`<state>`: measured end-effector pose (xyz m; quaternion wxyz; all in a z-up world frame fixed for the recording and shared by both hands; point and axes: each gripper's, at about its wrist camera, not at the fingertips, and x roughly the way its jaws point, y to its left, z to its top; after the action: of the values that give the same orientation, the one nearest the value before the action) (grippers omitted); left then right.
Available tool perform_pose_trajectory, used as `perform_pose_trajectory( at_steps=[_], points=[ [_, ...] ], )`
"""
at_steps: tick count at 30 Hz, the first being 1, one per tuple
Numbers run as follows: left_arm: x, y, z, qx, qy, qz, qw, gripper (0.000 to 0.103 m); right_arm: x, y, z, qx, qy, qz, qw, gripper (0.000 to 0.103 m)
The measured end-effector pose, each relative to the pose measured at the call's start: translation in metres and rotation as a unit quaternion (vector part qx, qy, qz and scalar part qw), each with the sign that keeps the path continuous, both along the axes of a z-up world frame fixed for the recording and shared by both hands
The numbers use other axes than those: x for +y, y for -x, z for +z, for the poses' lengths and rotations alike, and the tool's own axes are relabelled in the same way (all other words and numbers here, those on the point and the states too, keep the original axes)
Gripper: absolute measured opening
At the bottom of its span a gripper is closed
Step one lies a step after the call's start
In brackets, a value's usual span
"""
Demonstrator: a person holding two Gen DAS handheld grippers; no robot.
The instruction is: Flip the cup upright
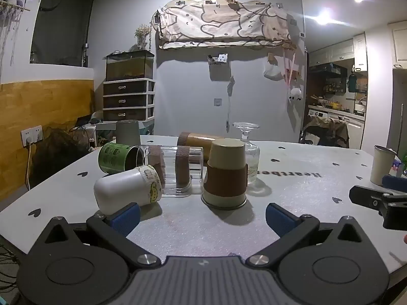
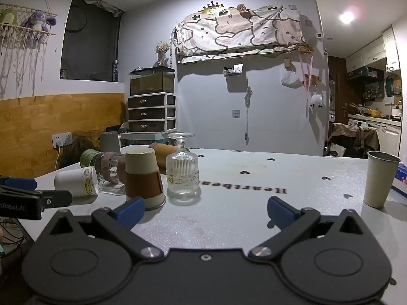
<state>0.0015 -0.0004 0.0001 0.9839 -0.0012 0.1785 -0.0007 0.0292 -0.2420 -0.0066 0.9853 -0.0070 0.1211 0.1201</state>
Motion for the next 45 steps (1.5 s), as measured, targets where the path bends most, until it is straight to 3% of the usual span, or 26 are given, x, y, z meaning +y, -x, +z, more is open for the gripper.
perform_pose_trajectory(
  at_steps=[45],
  points=[
    [-0.0032,-0.0002,-0.0035,-0.005,-0.005,-0.004,1.0,0.103,-0.0003,0.0007,0.0034,0.002,0.001,-0.001,1.0,0.103]
  ],
)
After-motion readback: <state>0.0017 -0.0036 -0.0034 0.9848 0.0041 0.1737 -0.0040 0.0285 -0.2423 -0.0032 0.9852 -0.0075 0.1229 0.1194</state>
